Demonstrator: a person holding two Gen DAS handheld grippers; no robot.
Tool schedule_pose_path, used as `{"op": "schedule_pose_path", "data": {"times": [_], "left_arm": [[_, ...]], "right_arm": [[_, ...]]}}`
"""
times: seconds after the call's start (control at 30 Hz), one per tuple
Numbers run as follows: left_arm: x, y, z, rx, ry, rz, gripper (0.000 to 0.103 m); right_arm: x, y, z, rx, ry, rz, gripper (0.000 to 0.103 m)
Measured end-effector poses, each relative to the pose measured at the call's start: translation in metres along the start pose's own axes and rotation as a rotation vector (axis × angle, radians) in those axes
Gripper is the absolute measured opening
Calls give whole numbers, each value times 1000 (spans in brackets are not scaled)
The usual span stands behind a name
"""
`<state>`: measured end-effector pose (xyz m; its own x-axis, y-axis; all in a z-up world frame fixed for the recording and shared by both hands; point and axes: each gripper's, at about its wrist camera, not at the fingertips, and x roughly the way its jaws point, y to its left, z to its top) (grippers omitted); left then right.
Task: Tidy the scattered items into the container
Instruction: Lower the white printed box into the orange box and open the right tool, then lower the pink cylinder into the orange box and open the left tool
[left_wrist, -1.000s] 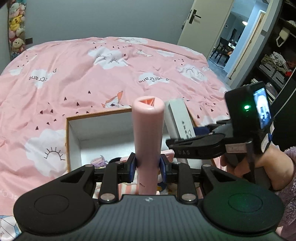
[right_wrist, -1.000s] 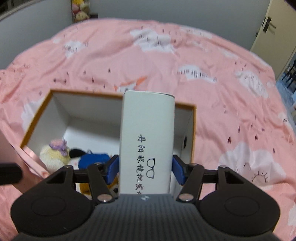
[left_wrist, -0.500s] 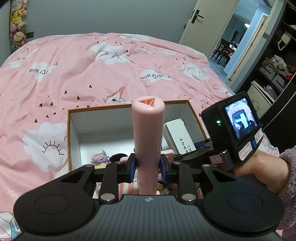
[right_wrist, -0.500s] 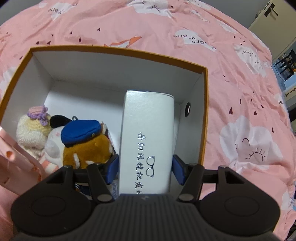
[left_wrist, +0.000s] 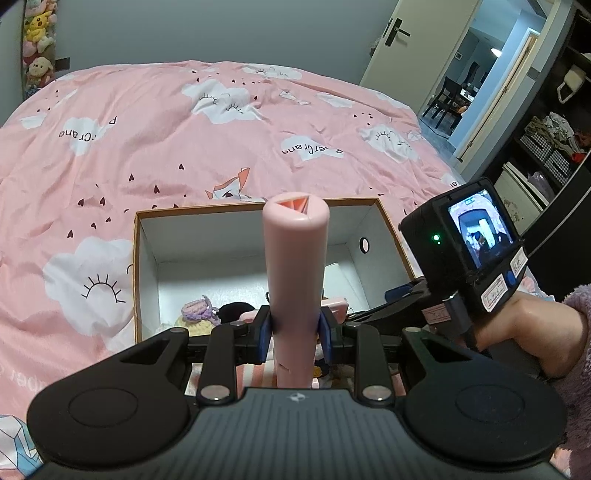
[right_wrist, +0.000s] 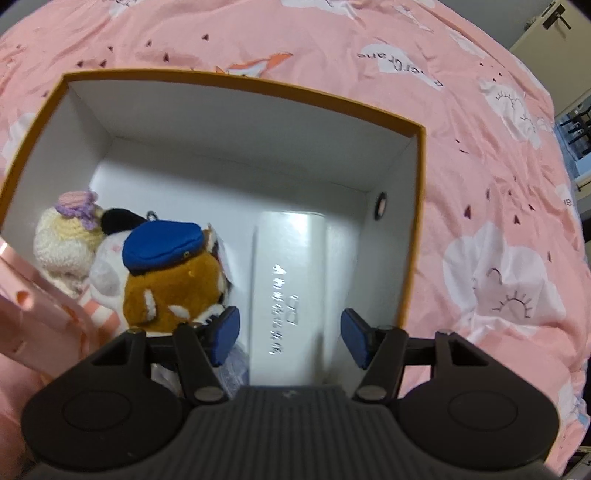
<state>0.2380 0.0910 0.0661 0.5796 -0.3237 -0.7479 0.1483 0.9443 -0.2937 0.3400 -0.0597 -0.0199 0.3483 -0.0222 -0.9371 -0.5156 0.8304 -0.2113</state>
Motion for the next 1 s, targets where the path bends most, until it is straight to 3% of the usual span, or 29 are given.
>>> {"op": "schedule_pose_path", "data": {"times": [0.03, 0.1, 0.17, 0.27, 0.43, 0.63, 0.83, 1.0], "left_arm": [[0, 0, 0, -1, 0, -2, 31], [0, -1, 0, 2, -1, -5, 31], [0, -3, 0, 9, -5, -6, 31], [-3, -6, 2, 17, -12, -18, 31], [-11, -17, 13, 34, -31, -53, 31], [-16, -48, 38, 87, -69, -75, 31], [11, -77, 57, 97, -41, -109, 30], [49, -92, 57, 109, 40, -101, 30]], "right_arm": [[-1, -1, 0, 0, 0, 6, 56], [-2, -4, -2, 5, 5, 16, 41], [-4, -8, -3, 12, 4, 27, 39], [-19, -16, -5, -6, -64, 13, 36], [-53, -35, -18, 11, -180, 101, 36], [-80, -61, -35, 5, -305, 83, 36], [-75, -79, -46, 8, -347, 34, 36], [-57, -99, -49, 53, -318, 51, 36]]}}
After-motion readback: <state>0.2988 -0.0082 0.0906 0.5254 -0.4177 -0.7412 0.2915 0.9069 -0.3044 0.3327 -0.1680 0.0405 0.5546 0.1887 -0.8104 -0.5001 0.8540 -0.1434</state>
